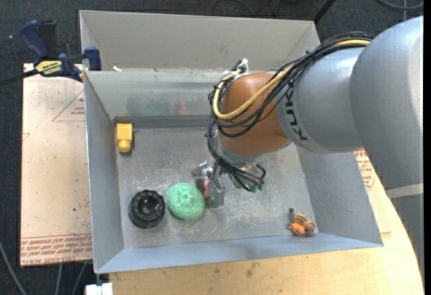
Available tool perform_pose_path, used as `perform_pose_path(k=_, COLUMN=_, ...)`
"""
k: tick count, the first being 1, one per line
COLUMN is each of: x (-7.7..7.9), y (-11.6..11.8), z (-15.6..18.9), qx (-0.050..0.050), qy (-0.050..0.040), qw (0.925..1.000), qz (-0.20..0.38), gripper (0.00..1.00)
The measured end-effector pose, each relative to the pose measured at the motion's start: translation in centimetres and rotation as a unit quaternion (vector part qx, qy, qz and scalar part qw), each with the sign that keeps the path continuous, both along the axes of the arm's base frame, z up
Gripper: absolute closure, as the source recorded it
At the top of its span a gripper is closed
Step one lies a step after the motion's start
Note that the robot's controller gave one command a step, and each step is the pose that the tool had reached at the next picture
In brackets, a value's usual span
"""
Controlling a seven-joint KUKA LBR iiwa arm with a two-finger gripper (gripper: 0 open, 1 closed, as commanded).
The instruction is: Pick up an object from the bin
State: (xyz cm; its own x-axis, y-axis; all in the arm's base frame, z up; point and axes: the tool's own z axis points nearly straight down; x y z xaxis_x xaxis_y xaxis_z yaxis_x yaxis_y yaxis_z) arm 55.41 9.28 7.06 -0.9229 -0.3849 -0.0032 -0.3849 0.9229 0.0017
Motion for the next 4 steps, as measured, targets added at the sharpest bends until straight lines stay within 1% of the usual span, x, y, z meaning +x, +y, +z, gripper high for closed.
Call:
perform_pose_path(k=1, x=0.0, y=0.0, z=0.1, qx=0.000, qy=0.0000, qw=1.0000, qz=0.000, gripper=1.00)
perform_pose_path(k=2, x=-2.1, y=2.7, z=0.1, qx=-0.001, qy=-0.0027, qw=0.9897, qz=0.143, gripper=1.00)
perform_pose_path(k=3, x=-2.3, y=2.6, z=-0.1, qx=-0.001, qy=0.0001, qw=0.9897, qz=0.143, gripper=0.00)
perform_pose_path(k=4, x=-2.3, y=2.6, z=-0.1, qx=0.000, qy=0.0000, qw=0.9897, qz=0.143, gripper=0.00)
